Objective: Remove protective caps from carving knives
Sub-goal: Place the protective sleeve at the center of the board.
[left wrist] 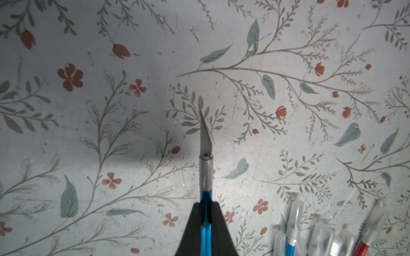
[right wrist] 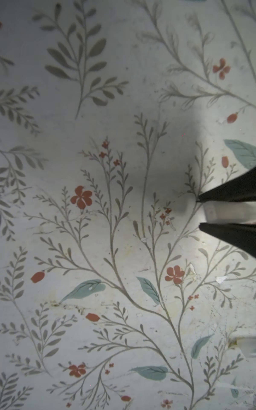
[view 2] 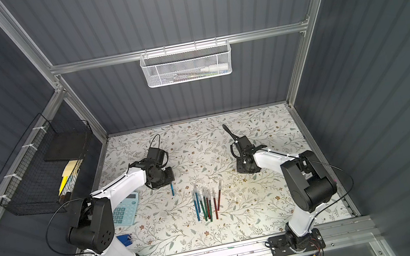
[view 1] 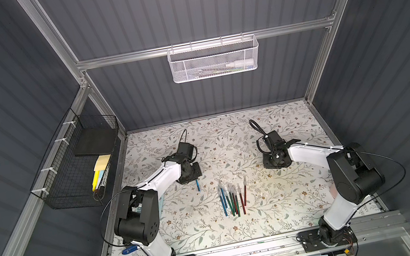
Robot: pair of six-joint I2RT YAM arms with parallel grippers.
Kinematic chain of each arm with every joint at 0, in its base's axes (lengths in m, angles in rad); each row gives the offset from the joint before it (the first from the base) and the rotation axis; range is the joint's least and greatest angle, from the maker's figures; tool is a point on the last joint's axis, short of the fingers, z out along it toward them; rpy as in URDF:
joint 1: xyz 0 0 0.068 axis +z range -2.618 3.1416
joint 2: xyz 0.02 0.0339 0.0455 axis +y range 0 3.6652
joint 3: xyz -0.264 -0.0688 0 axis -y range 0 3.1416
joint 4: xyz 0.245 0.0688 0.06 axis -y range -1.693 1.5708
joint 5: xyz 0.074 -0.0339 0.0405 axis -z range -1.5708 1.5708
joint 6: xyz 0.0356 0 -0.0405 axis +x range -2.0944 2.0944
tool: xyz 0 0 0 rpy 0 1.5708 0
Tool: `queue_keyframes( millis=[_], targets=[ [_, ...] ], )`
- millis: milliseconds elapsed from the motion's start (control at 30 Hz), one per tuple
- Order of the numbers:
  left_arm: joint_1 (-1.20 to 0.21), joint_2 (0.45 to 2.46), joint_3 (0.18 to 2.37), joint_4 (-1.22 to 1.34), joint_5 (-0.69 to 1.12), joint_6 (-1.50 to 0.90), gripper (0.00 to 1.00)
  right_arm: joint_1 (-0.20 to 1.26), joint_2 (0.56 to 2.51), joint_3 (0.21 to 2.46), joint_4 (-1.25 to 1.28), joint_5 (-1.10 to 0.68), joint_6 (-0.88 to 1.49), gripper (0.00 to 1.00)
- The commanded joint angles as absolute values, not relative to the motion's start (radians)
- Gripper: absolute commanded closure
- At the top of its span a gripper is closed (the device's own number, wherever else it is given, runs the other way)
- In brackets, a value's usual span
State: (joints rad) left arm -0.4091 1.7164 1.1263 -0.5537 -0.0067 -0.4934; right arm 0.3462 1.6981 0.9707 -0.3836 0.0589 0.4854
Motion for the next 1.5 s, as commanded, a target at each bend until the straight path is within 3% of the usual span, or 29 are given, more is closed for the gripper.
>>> queue_keyframes(
  millis=[0,100,200,333,600,1333,1467],
  targets=[
    [-0.400,1.751,1.149,-0.565,0.024,-0.499,1.00,0.342,1.721,0.999,-0.404,0.057,0.482,0.77],
    [-0.395,1.768,1.153,-0.564,0.031,-0.498,1.00,0.338,1.730,0.999,-0.400,0.060,0.485,0.69],
    [-0.388,1.772,1.147,-0.563,0.026,-0.499,0.91,0.335,1.737,0.993,-0.390,0.055,0.487,0.51],
    [-0.384,1.764,1.138,-0.555,0.025,-0.501,0.83,0.330,1.733,0.982,-0.377,0.051,0.496,0.42],
    [-0.382,1.734,1.136,-0.560,0.005,-0.505,0.67,0.325,1.716,0.978,-0.367,0.025,0.501,0.41],
    [-0.382,1.681,1.148,-0.566,0.041,-0.517,0.68,0.325,1.642,0.994,-0.405,-0.006,0.508,0.40],
    [-0.382,1.657,1.149,-0.571,0.075,-0.524,0.68,0.327,1.621,0.999,-0.401,-0.060,0.513,0.44]
  ],
)
